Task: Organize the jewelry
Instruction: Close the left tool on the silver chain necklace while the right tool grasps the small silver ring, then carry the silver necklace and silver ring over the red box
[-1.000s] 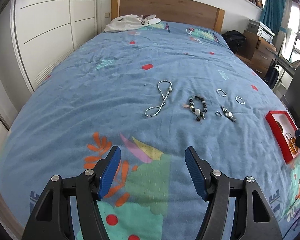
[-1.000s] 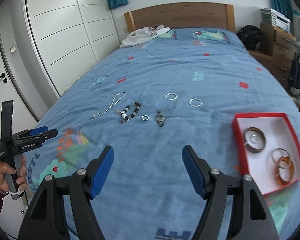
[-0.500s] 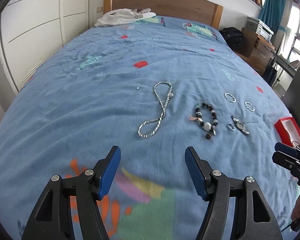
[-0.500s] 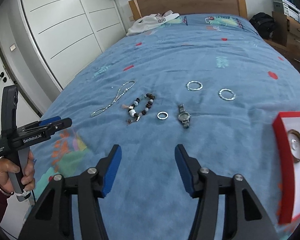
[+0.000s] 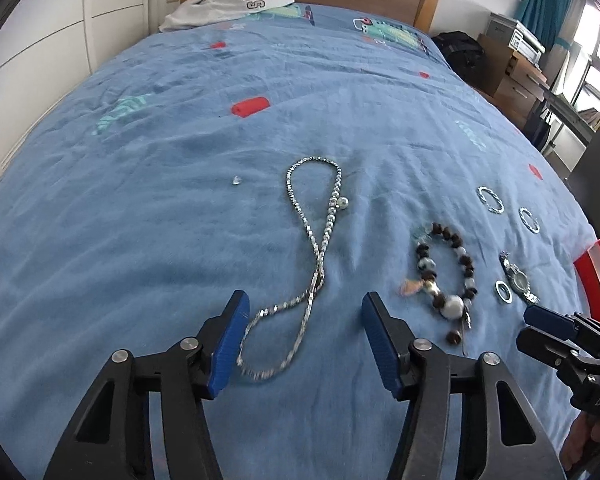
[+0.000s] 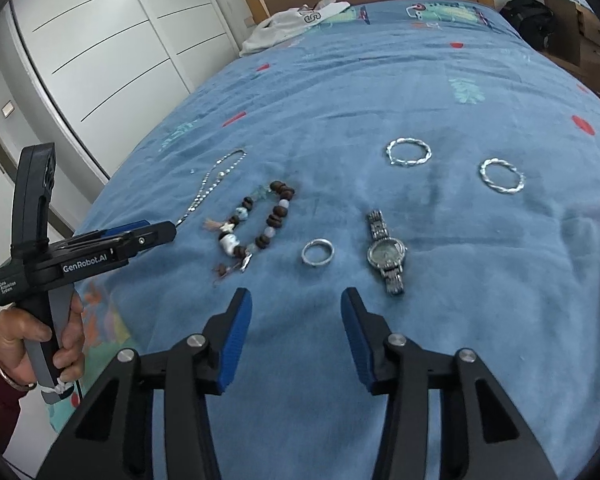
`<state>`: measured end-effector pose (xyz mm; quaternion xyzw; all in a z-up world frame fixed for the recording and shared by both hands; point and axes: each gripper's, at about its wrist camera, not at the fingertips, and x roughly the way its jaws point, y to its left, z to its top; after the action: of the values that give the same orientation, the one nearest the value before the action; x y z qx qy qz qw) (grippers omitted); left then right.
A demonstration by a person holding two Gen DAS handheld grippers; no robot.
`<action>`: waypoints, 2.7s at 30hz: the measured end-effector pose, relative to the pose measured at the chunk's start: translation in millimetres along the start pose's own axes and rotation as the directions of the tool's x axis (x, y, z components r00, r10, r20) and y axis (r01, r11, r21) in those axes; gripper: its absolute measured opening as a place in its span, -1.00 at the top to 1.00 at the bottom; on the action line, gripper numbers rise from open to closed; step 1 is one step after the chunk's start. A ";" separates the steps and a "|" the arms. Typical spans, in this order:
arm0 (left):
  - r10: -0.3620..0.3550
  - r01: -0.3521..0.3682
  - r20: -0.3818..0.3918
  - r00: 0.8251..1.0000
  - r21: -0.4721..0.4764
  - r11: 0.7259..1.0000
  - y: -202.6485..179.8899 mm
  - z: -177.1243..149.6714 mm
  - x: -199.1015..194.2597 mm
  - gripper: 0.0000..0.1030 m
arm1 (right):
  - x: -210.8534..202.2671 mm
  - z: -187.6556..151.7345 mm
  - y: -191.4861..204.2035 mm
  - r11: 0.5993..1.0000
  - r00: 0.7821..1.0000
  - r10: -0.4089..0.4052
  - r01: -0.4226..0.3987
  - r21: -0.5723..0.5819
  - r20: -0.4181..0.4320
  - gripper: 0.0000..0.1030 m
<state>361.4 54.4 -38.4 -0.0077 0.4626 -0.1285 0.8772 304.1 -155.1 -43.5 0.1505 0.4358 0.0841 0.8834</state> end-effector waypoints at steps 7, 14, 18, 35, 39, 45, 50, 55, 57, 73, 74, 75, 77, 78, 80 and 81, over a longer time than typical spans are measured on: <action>0.004 -0.003 -0.023 1.000 0.046 0.999 -10.7 6.5 15.6 0.24 | 17.0 14.5 -2.2 1.000 1.000 -0.012 0.012 0.016 0.013 0.34; 0.002 -0.001 -0.023 1.000 0.052 0.999 -14.0 7.1 20.7 0.56 | 24.7 16.9 -5.8 0.999 0.999 -0.034 0.034 0.021 -0.001 0.56; -0.023 0.024 -0.030 0.999 0.056 0.998 -16.0 7.6 22.8 0.85 | 25.0 17.4 -5.8 0.999 0.999 -0.038 0.038 0.017 -0.005 0.62; -0.049 0.047 0.065 0.997 0.029 0.998 -21.6 0.5 -54.3 0.91 | -43.9 4.9 7.3 1.000 0.999 -0.021 0.022 -0.018 0.049 0.62; -0.049 0.045 0.099 0.994 0.045 0.998 -31.8 -3.7 -88.5 0.91 | -78.9 -3.9 1.7 0.999 0.997 -0.041 0.043 -0.015 0.069 0.62; -0.060 0.048 0.156 0.986 0.082 0.996 -55.1 -8.6 -140.8 0.91 | -144.6 -17.7 -10.5 0.996 0.987 -0.089 0.091 -0.009 0.132 0.62; -0.092 0.067 0.206 0.974 0.128 0.990 -83.3 -13.5 -185.4 0.91 | -205.4 -31.0 -23.4 0.991 0.972 -0.135 0.136 0.007 0.194 0.62; -0.132 0.085 0.246 0.960 0.192 0.978 -120.7 -17.5 -222.1 0.91 | -261.2 -43.6 -37.0 0.984 0.950 -0.178 0.175 0.036 0.258 0.62; -0.149 0.094 0.261 0.954 0.213 0.972 -136.9 -17.8 -235.0 0.91 | -283.9 -48.4 -44.3 0.979 0.937 -0.203 0.198 0.047 0.282 0.62; -0.281 0.169 0.295 0.913 0.352 0.921 -258.8 -5.0 -274.8 0.91 | -400.2 -67.1 -103.9 0.952 0.870 -0.307 0.275 0.138 0.386 0.62; -0.289 0.175 0.293 0.912 0.359 0.917 -267.2 -4.6 -274.1 0.91 | -404.1 -67.9 -108.2 0.950 0.867 -0.312 0.278 0.144 0.388 0.62; -0.300 0.186 0.287 0.910 0.364 0.912 -277.2 -2.8 -271.2 0.91 | -406.5 -68.8 -112.4 0.948 0.865 -0.317 0.281 0.149 0.388 0.62; -0.316 0.202 0.279 0.907 0.369 0.907 -290.1 -1.7 -266.6 0.91 | -411.6 -71.6 -122.3 0.944 0.862 -0.328 0.288 0.160 0.387 0.62; -0.327 0.215 0.270 0.906 0.372 0.903 -299.3 -0.9 -261.6 0.91 | -413.0 -72.9 -125.9 0.943 0.861 -0.332 0.290 0.165 0.385 0.62; -0.342 0.233 0.255 0.905 0.375 0.897 -311.5 -0.5 -254.4 0.91 | -412.9 -75.2 -136.3 0.939 0.861 -0.342 0.295 0.179 0.377 0.62; -0.349 0.244 0.241 0.905 0.378 0.893 -320.0 -0.5 -247.3 0.91 | -412.3 -76.7 -142.6 0.936 0.861 -0.348 0.297 0.187 0.371 0.62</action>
<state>157.9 -197.5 203.9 0.0526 0.2869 -0.3374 0.8950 -4.3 -389.8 171.0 0.1438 0.2702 -0.1246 0.9438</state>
